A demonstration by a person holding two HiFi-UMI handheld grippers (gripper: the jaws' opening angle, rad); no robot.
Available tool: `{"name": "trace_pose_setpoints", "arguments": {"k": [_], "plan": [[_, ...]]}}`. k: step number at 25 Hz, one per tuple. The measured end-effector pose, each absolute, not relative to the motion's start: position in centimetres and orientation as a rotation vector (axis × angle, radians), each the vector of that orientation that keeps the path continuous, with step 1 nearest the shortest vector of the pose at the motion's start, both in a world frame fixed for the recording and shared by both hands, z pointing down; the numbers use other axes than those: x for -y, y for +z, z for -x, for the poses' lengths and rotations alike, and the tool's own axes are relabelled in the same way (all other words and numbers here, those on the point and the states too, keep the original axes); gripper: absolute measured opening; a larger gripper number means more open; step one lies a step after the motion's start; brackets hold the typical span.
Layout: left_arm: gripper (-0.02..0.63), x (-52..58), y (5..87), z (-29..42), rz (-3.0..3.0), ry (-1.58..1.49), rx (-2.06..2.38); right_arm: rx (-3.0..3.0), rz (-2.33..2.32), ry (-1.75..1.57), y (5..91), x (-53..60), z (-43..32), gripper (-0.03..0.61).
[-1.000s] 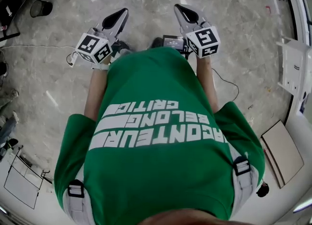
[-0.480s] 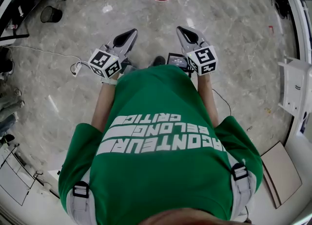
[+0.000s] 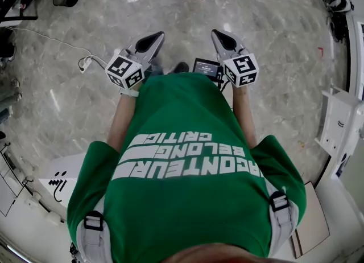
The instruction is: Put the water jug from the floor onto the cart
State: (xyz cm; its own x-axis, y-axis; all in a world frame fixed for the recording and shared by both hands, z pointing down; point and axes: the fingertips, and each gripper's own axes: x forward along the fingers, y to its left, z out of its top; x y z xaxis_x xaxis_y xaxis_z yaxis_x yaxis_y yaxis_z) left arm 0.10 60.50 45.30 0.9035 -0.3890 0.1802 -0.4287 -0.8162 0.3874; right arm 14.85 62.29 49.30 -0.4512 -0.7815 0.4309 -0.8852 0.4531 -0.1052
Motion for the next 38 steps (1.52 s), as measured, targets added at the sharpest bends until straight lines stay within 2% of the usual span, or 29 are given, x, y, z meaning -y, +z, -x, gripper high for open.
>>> {"name": "trace_pose_setpoints", "arguments": {"k": [8,18,38], "plan": [[0.008,-56.9,46.7,0.7,-2.63,0.125,0.577,2.388,-1.321,0.329,49.3,-58.9,-12.3,-0.008],[0.008,-48.4,44.7,-1.4,-2.671,0.058,0.355,2.256,-1.466,0.342,48.2,-51.5,-14.2,-0.008],[0.009,-36.2,45.6,6.9,-2.645,0.049,0.291,2.134,-1.442,0.276,48.0,-39.2,-8.6,-0.008]]}}
